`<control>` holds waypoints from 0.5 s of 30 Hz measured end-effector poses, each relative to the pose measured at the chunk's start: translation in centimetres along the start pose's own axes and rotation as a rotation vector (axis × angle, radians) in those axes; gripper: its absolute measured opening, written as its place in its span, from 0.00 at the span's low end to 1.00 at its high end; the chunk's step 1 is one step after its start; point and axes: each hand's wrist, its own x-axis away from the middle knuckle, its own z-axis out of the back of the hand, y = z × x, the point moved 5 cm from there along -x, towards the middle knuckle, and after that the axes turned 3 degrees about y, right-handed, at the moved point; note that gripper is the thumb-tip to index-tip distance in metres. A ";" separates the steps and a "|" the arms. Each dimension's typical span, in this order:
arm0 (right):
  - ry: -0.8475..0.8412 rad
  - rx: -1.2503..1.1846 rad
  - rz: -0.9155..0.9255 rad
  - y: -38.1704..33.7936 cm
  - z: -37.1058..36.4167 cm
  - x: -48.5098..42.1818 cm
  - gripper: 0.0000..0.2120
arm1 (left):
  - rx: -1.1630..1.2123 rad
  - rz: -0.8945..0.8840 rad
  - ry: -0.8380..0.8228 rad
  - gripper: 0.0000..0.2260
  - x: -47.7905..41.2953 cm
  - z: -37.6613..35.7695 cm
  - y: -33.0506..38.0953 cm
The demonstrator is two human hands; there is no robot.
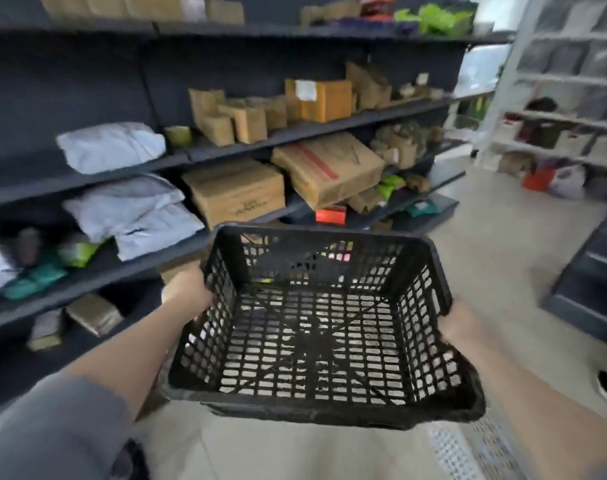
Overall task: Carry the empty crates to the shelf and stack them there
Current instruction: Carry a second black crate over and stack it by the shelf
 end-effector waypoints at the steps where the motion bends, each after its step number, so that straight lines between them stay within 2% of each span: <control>1: -0.016 0.011 0.043 -3.0 0.1 0.4 0.10 | 0.013 0.030 0.014 0.14 0.2 2.0 -2.4; 6: -0.045 0.140 0.243 -17.5 -2.6 6.1 0.09 | 0.042 0.197 0.104 0.15 2.7 10.2 -17.4; 11: -0.180 0.101 0.365 -28.8 -10.1 15.7 0.08 | 0.023 0.357 0.133 0.14 6.6 15.6 -33.4; 15: -0.281 0.111 0.464 -35.7 -16.9 23.4 0.07 | 0.018 0.524 0.110 0.15 9.6 16.9 -44.9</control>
